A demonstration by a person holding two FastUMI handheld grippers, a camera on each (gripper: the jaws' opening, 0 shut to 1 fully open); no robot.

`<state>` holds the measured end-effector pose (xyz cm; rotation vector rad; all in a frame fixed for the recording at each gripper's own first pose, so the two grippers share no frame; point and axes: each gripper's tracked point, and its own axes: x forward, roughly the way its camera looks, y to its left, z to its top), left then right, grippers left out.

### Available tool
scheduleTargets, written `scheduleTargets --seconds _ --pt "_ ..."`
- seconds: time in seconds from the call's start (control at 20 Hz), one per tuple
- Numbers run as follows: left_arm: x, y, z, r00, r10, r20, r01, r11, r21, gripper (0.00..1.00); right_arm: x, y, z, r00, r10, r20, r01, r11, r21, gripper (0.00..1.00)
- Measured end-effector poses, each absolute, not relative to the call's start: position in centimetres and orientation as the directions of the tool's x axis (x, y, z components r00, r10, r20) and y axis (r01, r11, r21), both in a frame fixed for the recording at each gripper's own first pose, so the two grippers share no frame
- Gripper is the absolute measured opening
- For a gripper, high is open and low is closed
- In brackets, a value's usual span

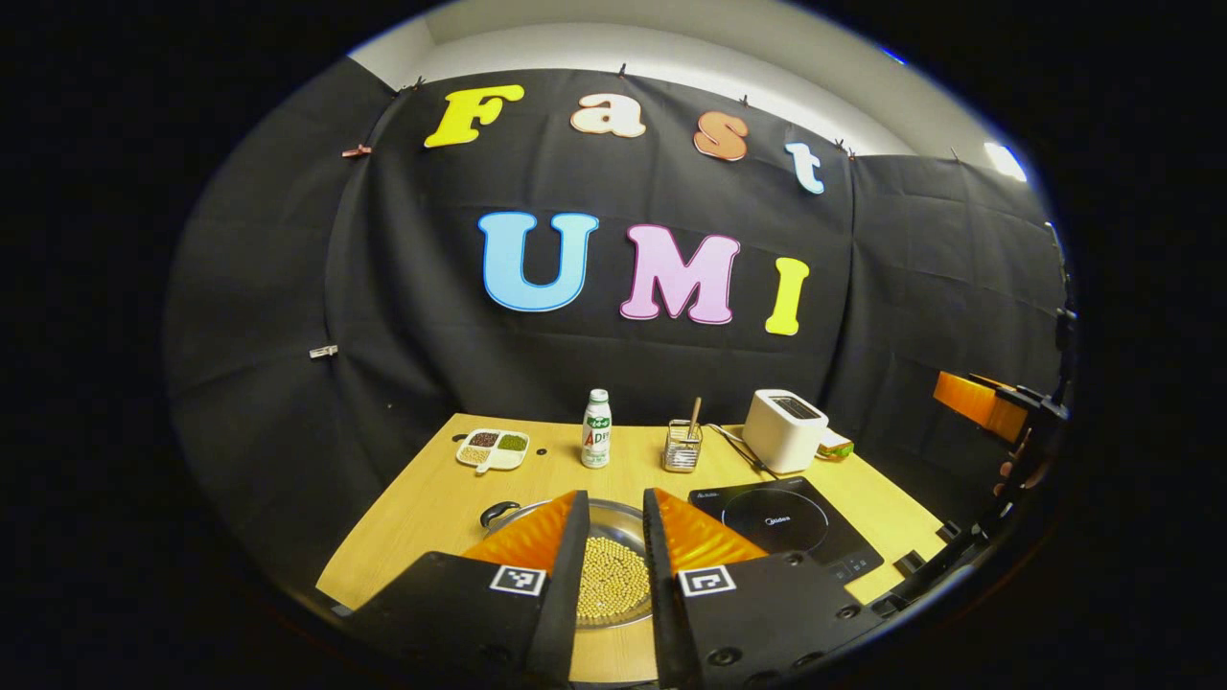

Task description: First push the handle of the pot to place it horizontally, then grasp the pot with both hands and set it on the induction cooktop.

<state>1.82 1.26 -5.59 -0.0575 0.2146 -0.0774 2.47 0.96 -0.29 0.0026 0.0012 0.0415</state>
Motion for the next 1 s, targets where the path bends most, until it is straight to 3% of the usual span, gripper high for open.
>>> scheduleTargets --seconds 0.4,0.7,0.95,1.0 --pt "2.1 0.8 -9.4 0.937 -0.121 -0.326 0.099 0.992 -0.084 0.06 3.7 0.8 -1.0 0.999 0.041 -0.028 -0.041 0.999 0.000 0.94" --pt "2.0 0.3 -13.5 0.892 -0.136 -0.431 0.100 0.989 -0.105 0.05 5.3 0.3 -1.5 0.997 0.055 -0.059 -0.056 0.998 -0.016 0.97" --pt "1.8 1.0 -18.8 0.837 -0.079 -0.541 0.066 0.997 -0.043 0.05 6.7 -0.2 -2.3 0.993 0.079 -0.083 -0.080 0.997 -0.011 0.94" --pt "1.6 0.9 -20.1 0.819 -0.066 -0.569 0.061 0.998 -0.029 0.05 6.9 -0.3 -2.6 0.993 0.084 -0.088 -0.085 0.996 -0.008 0.97"
